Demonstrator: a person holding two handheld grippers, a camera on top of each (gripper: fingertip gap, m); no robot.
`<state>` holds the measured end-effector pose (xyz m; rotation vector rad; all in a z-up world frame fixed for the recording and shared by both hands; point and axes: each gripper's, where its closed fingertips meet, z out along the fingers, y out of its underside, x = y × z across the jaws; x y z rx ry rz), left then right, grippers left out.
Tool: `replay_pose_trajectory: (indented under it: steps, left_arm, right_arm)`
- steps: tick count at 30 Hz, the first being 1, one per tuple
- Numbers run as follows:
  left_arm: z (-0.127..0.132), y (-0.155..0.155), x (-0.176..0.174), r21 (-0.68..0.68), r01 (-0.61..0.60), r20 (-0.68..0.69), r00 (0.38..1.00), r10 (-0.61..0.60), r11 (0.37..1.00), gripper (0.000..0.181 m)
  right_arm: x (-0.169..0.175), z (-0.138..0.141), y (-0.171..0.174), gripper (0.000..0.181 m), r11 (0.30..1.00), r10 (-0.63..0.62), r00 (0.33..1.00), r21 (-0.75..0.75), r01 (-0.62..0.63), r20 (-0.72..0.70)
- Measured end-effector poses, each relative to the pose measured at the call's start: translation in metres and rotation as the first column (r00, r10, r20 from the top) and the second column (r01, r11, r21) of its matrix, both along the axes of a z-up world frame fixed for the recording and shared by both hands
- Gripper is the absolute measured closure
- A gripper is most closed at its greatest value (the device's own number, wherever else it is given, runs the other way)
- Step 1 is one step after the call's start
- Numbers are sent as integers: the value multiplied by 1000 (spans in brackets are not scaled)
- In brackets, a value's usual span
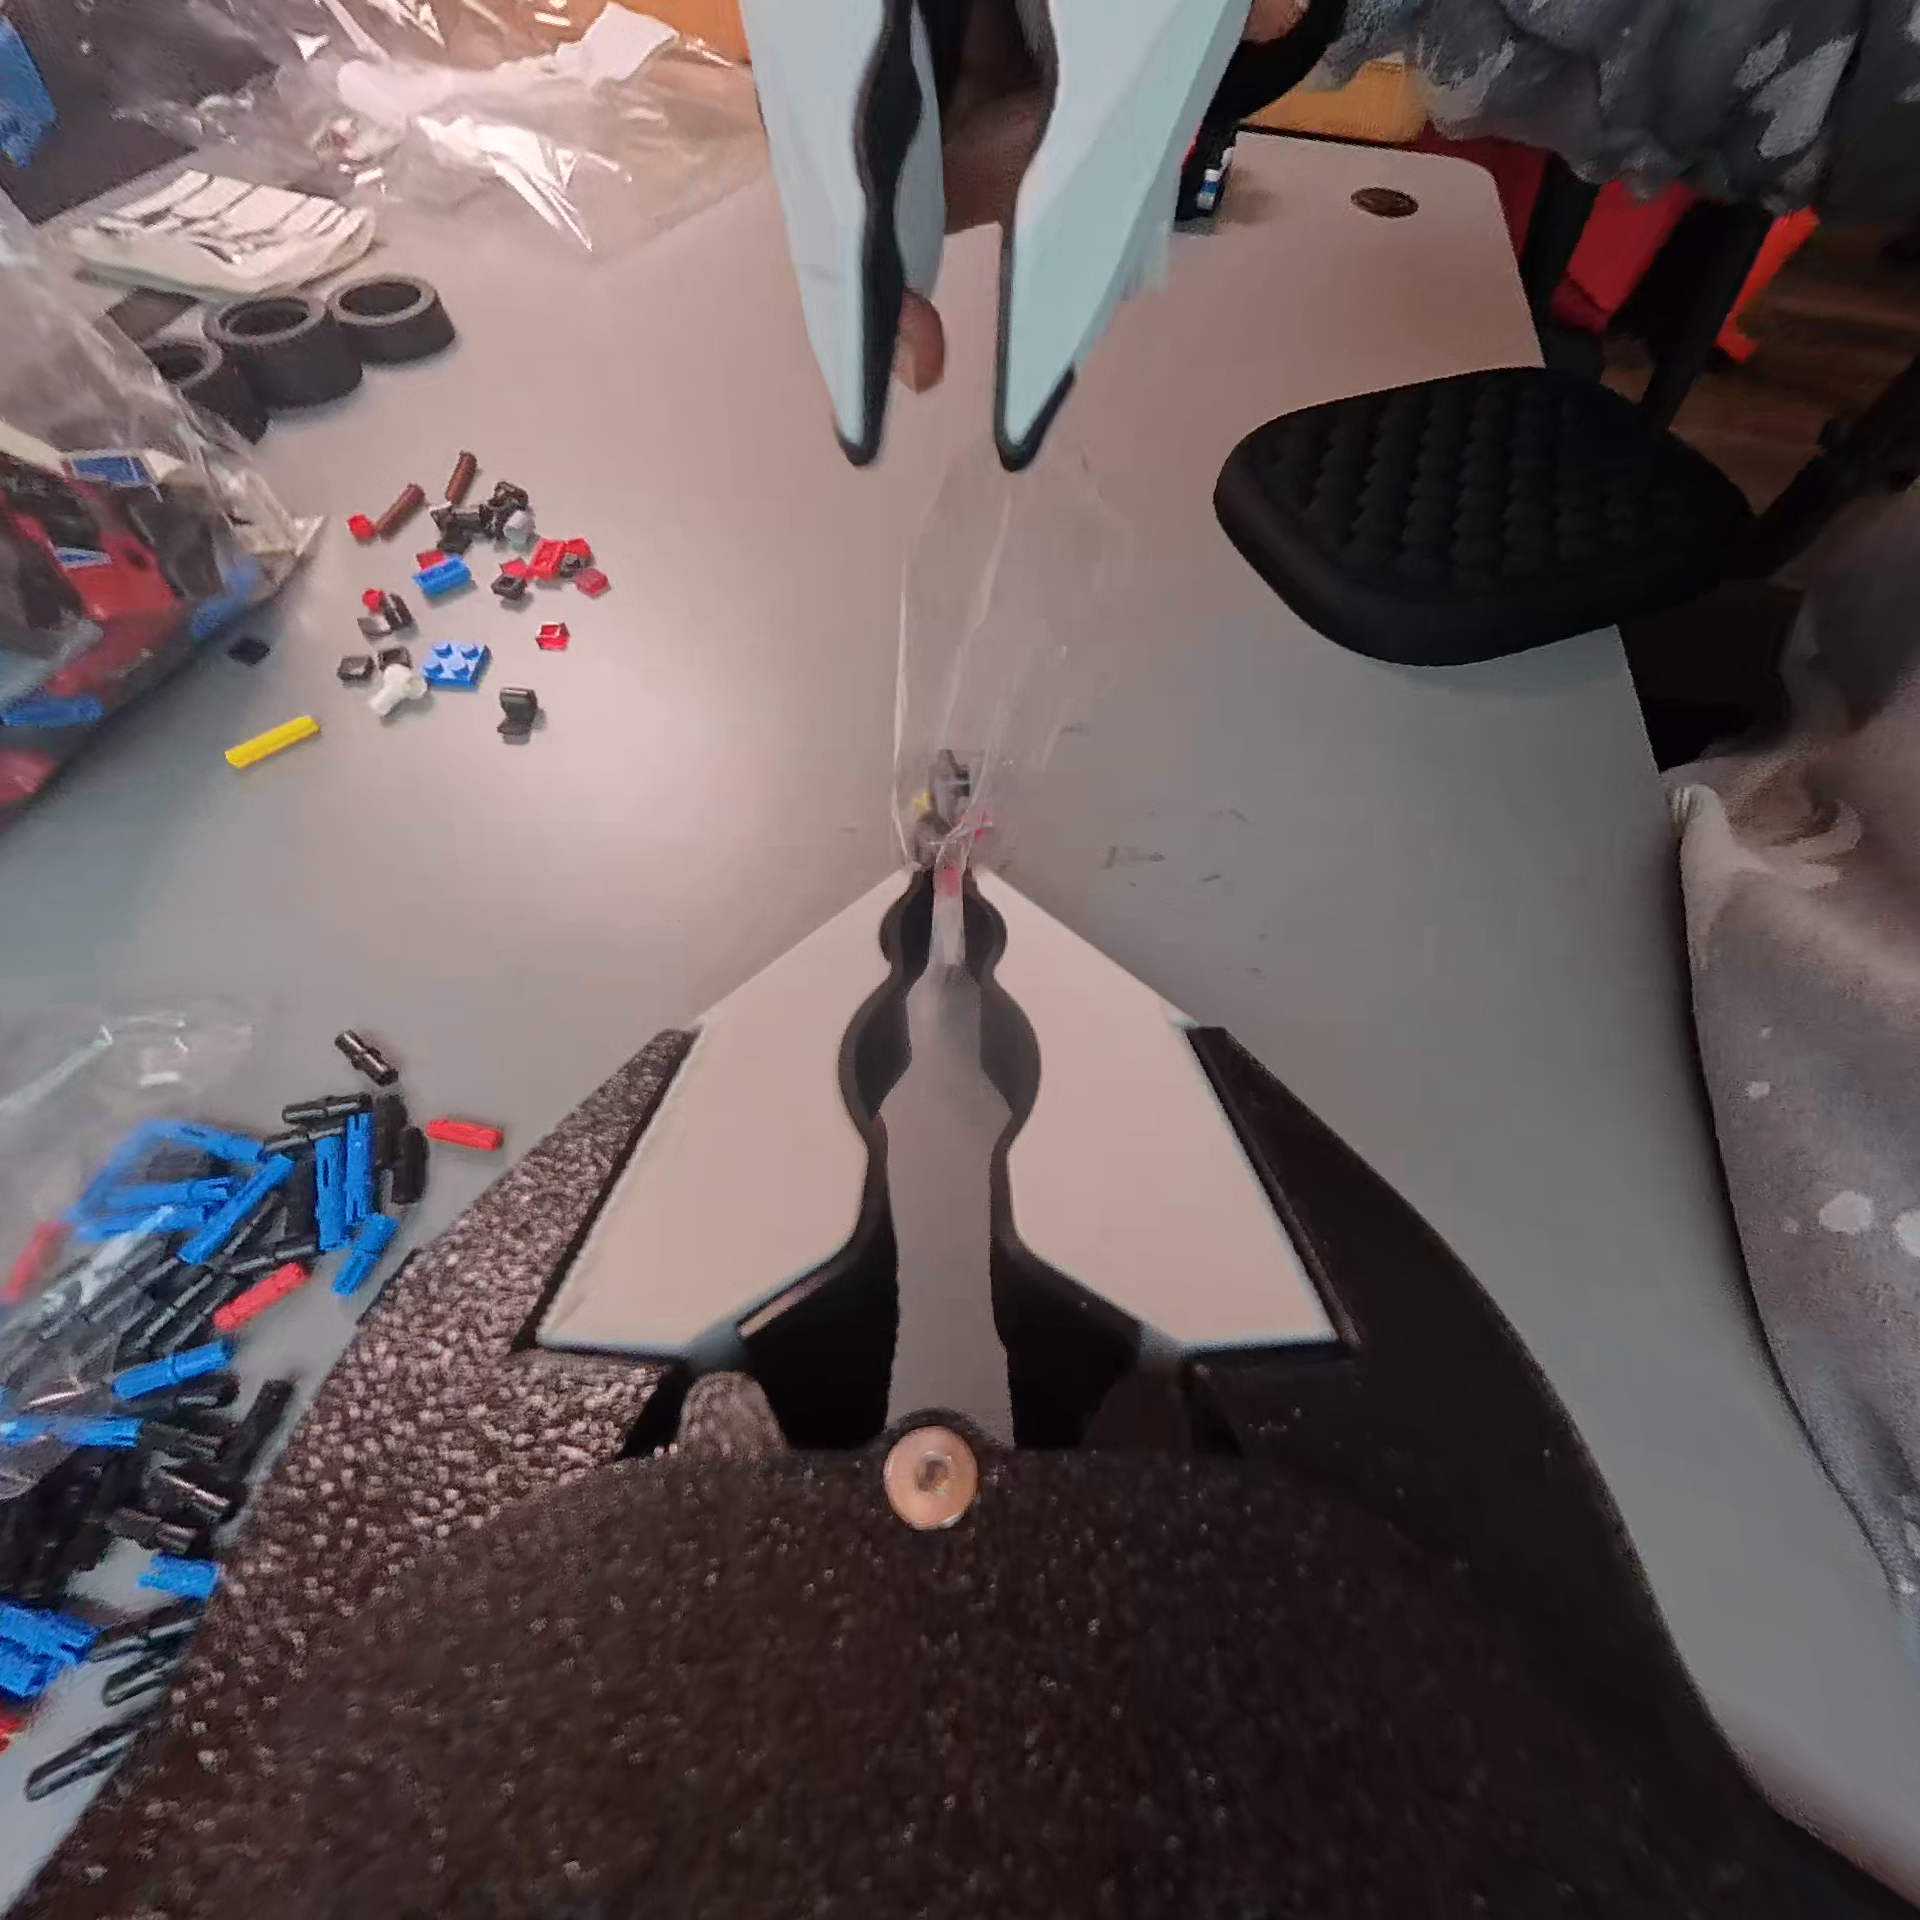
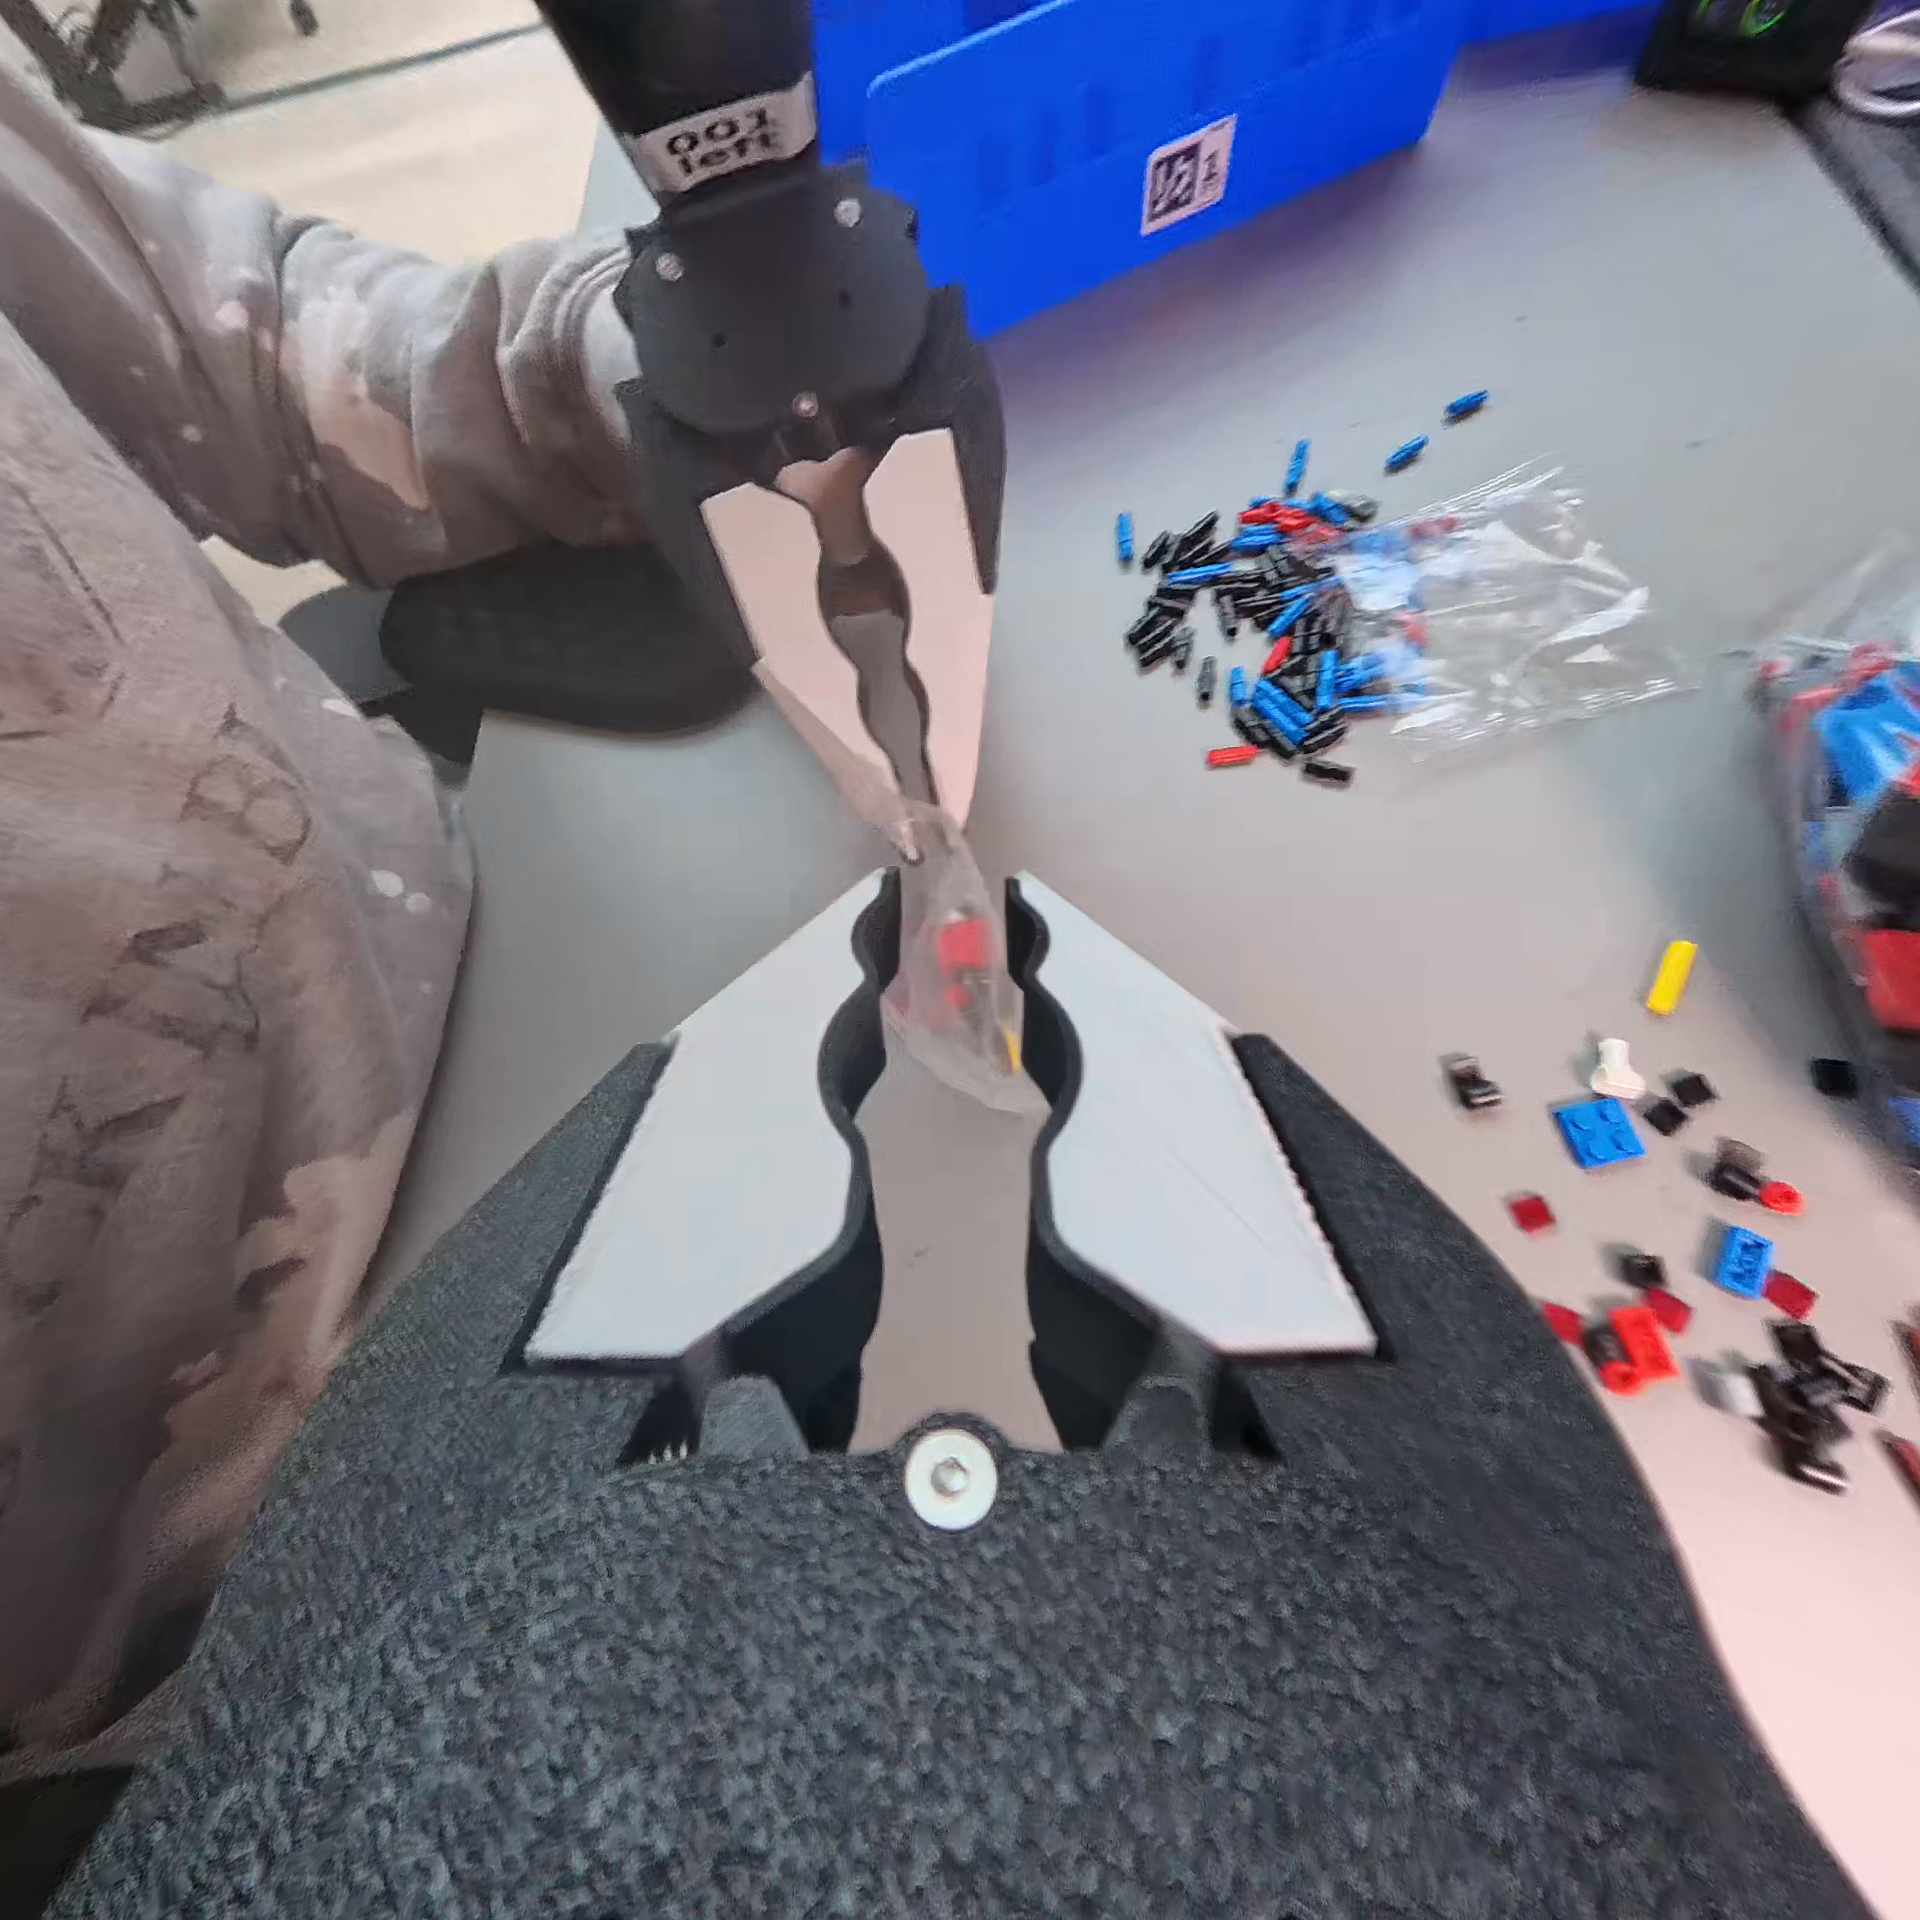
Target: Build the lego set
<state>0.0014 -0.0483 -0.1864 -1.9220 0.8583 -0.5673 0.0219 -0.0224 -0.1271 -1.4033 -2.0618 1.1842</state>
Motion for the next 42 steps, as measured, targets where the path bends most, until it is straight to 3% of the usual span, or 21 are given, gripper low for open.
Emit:
replay_pose_trajectory:
  steps: [3,6,10,14,17,20,23,28,33,35,37,39,42]
  left_arm:
    - [1,2,-3,-35,-12,42,999,13,999,176]
    - [2,3,-5,-38,-19,53,998,21,999,175]
    - [0,5,-7,-52,-37,54,998,40,998,175]
    - [-2,9,-12,-85,-65,69,995,71,994,175]
    - [-6,12,-17,-123,-100,68,992,109,987,175]
    - [-6,13,-19,-137,-112,73,990,123,984,175]
    - [-6,14,-18,-141,-109,76,990,121,984,175]
    - [-6,14,-19,-137,-116,70,990,126,984,175]
    - [-5,12,-19,-132,-121,67,989,130,984,175]
    - [-5,12,-19,-134,-120,70,989,130,984,175]
    - [-5,13,-20,-137,-122,72,989,133,983,175]
    - [-5,13,-20,-141,-121,74,988,133,983,175]
    - [-5,13,-20,-141,-121,74,989,132,983,175]
  right_arm:
    - [-13,-7,61,162,987,-141,987,67,146,-74]
    - [-19,-60,112,164,948,-216,976,244,207,10]
    - [-33,-102,128,162,940,-215,973,289,182,83]
    - [-39,-106,130,173,948,-167,979,292,127,115]
    - [-40,-92,120,173,966,-124,988,240,100,88]
    - [-40,-35,88,173,995,-48,997,81,53,-62]
    - [-29,14,44,173,997,82,986,5,-82,-148]
    - [-19,8,6,173,977,199,978,96,-192,-67]
    - [-21,9,13,160,985,163,983,74,-157,-84]
    - [-23,18,28,159,993,111,986,60,-104,-123]
    - [-30,15,69,162,993,-18,992,115,33,-126]
    - [-32,-12,121,161,960,-166,985,218,174,-54]
    - [-30,-64,157,161,932,-233,969,304,200,78]
